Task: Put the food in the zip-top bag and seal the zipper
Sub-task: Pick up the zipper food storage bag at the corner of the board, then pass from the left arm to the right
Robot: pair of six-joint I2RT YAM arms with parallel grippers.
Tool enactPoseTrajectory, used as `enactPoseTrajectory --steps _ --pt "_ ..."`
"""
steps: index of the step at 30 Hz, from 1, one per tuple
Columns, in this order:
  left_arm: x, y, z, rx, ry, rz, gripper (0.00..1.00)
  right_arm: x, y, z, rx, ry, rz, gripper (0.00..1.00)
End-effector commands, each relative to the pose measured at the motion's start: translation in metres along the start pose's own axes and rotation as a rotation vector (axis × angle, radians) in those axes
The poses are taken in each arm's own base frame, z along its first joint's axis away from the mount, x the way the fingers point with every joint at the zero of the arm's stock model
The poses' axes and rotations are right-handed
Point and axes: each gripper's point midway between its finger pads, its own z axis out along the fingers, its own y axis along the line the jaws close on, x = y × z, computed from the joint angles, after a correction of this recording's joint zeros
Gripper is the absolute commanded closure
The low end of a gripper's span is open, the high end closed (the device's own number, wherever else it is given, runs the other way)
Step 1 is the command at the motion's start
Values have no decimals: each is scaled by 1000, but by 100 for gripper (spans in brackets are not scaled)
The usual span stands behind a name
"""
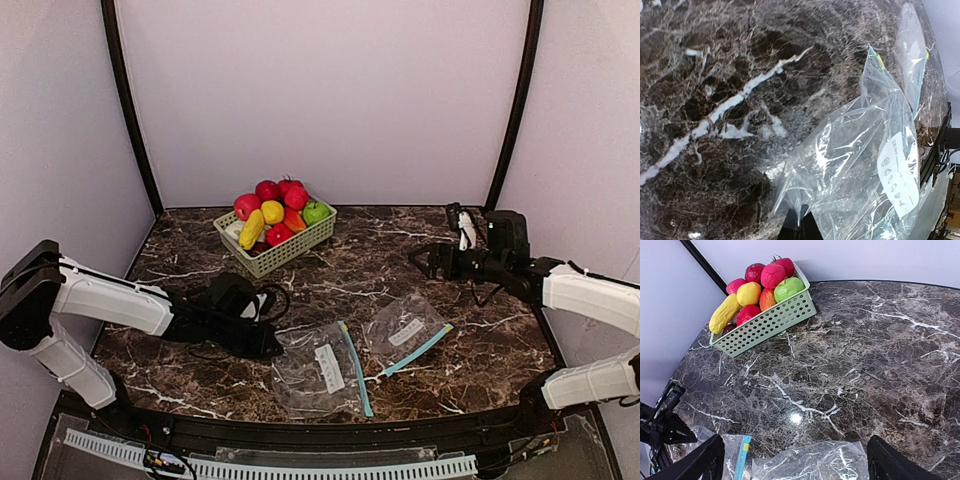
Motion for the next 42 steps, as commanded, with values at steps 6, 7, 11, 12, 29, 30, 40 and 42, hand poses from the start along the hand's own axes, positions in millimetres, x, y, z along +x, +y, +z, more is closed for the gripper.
enactPoseTrajectory --steps 6,7,11,12,29,30,40,42 --pt "-57 -59 -83 192 -376 230 99 -11 69 -6 -316 12 74 4" --pt "-58 -60 -87 198 -397 249 99 -11 79 -7 -364 17 82 6" --pt "-70 -77 -122 264 -529 300 99 -11 117 -15 -527 28 65 15" --pt "-71 -79 -126 276 -543 308 99 -12 127 -18 -571 30 49 17" --pt "-60 -115 -163 491 -588 383 99 -24 185 -14 -919 103 3 48" --pt "-60 -115 -163 496 -586 383 99 -25 186 -13 -923 103 0 50" --pt "-59 -121 -164 518 -576 392 99 -31 194 -9 -961 117 -2 63" --pt "-60 -122 -164 520 -577 393 99 -31 195 -8 -965 118 -2 66"
